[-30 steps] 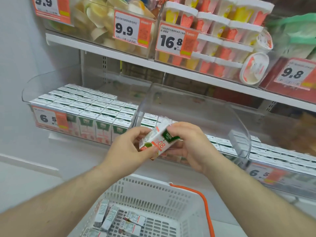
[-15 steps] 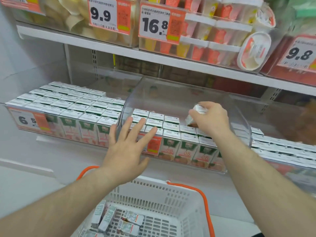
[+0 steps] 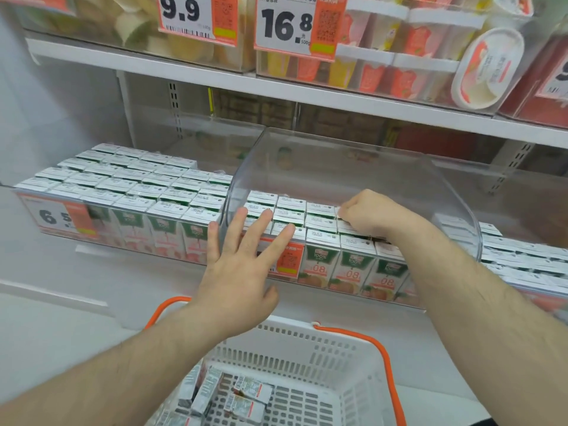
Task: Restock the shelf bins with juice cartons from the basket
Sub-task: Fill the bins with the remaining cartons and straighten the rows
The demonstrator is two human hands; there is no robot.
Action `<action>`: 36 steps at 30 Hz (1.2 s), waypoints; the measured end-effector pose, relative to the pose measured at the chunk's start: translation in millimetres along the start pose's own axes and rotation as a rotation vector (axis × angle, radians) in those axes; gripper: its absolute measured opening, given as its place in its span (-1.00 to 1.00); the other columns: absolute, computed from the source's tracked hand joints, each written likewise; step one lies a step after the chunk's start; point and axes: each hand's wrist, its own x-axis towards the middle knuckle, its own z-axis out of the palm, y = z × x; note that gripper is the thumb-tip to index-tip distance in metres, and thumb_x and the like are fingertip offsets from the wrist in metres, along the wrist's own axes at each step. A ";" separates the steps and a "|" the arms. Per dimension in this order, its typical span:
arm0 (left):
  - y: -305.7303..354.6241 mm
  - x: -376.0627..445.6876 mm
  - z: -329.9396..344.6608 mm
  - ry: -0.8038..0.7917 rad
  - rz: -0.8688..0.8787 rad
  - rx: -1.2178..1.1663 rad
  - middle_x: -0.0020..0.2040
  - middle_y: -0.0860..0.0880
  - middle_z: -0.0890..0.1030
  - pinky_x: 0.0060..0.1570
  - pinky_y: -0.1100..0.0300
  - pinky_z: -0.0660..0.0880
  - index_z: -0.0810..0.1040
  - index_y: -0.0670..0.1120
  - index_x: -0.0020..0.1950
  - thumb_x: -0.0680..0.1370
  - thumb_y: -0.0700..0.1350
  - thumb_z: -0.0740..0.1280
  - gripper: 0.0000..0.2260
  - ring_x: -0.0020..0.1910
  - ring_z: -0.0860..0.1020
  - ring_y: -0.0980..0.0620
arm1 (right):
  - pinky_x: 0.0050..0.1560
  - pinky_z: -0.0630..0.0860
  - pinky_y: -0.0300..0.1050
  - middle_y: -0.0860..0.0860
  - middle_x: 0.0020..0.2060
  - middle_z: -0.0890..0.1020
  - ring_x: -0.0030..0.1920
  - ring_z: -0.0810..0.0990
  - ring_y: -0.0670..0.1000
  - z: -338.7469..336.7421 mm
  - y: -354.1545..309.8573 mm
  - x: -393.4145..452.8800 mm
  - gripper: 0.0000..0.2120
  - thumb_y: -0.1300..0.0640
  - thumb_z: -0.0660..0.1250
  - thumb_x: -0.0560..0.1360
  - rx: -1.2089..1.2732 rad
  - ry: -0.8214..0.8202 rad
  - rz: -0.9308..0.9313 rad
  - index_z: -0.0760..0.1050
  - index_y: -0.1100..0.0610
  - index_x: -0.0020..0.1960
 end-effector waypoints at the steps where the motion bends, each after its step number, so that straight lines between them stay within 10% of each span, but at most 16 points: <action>1: 1.4 0.9 -1.4 -0.010 -0.008 0.009 0.56 0.08 -0.29 0.29 -0.10 -0.60 -0.35 0.30 0.47 0.50 0.07 0.26 -0.17 0.47 -0.47 -0.07 | 0.25 0.49 0.03 0.11 0.27 0.57 0.17 0.55 0.14 -1.5 -1.5 -1.4 -0.65 0.10 0.08 0.66 -0.054 -0.021 -0.011 0.58 0.21 0.20; 5: 7.1 0.0 -10.9 -0.073 -0.046 0.050 0.50 0.05 -0.46 0.33 -0.15 -0.53 -0.44 0.27 0.48 0.55 0.10 0.20 -0.18 0.42 -0.56 -0.10 | 0.53 0.07 0.20 -0.01 0.53 0.30 0.51 0.25 0.14 -0.3 2.1 -3.9 -0.52 -0.06 -0.03 0.68 -0.146 -0.082 0.017 0.23 0.01 0.56; 8: 5.4 -13.6 -14.1 -0.017 -0.014 0.026 0.52 0.01 -0.39 0.41 -0.12 -0.43 -0.31 0.26 0.52 0.52 0.08 0.22 -0.20 0.46 -0.48 -0.13 | 0.50 -0.18 0.35 0.08 0.55 0.24 0.56 0.11 0.16 12.4 7.6 -16.4 -0.46 -0.13 0.02 0.64 -0.176 0.169 0.013 0.07 -0.04 0.59; 13: -7.1 -52.0 -2.6 0.061 0.124 0.023 0.39 -0.14 0.25 0.25 -0.07 0.05 0.33 0.01 0.42 0.31 0.03 0.33 -0.34 0.34 0.17 -0.16 | 0.04 0.46 0.11 0.18 -0.03 0.65 0.01 0.59 0.25 57.5 -3.9 -83.5 -0.69 0.09 0.27 0.43 -0.062 0.859 -0.648 0.59 0.22 0.07; 18: -26.0 -98.9 26.4 -0.379 0.123 0.102 0.44 -0.02 0.23 0.34 -0.01 0.11 0.25 0.07 0.48 0.50 0.05 0.30 -0.45 0.41 0.15 -0.10 | -0.12 0.54 0.05 0.02 -0.22 0.66 -0.18 0.59 0.14 154.2 -14.5 -130.8 -0.79 0.06 0.21 0.46 -0.050 0.120 -0.737 0.60 0.11 -0.15; 25: -56.5 -137.9 88.4 -0.672 -0.157 0.143 0.40 -0.05 0.31 0.34 -0.05 0.20 0.33 0.08 0.44 0.50 0.05 0.29 -0.50 0.38 0.22 -0.12 | -0.01 0.56 0.00 0.10 0.03 0.64 0.01 0.62 0.14 283.3 -1.0 -120.5 -0.71 0.01 0.29 0.57 -0.231 -0.675 -0.358 0.59 0.19 0.14; 28: -60.3 -153.3 126.8 -0.742 -0.305 0.069 0.40 -0.09 0.32 0.35 -0.06 0.22 0.33 0.04 0.44 0.53 0.07 0.27 -0.52 0.39 0.23 -0.15 | -0.18 0.48 -0.05 0.06 -0.17 0.57 -0.22 0.53 0.08 328.1 10.6 -119.0 -0.67 -0.07 0.29 0.57 -0.329 -0.868 -0.262 0.56 0.22 0.03; 36: -56.8 -189.6 219.8 -0.868 -0.587 -0.054 0.43 -0.15 0.23 0.38 -0.11 0.25 0.30 0.04 0.44 0.48 0.11 0.32 -0.45 0.40 0.21 -0.21 | 0.39 0.37 0.02 0.06 0.53 0.27 0.44 0.35 0.12 399.4 29.2 -121.8 -0.04 -0.36 0.37 0.41 -0.208 -1.074 -0.024 0.09 0.12 0.58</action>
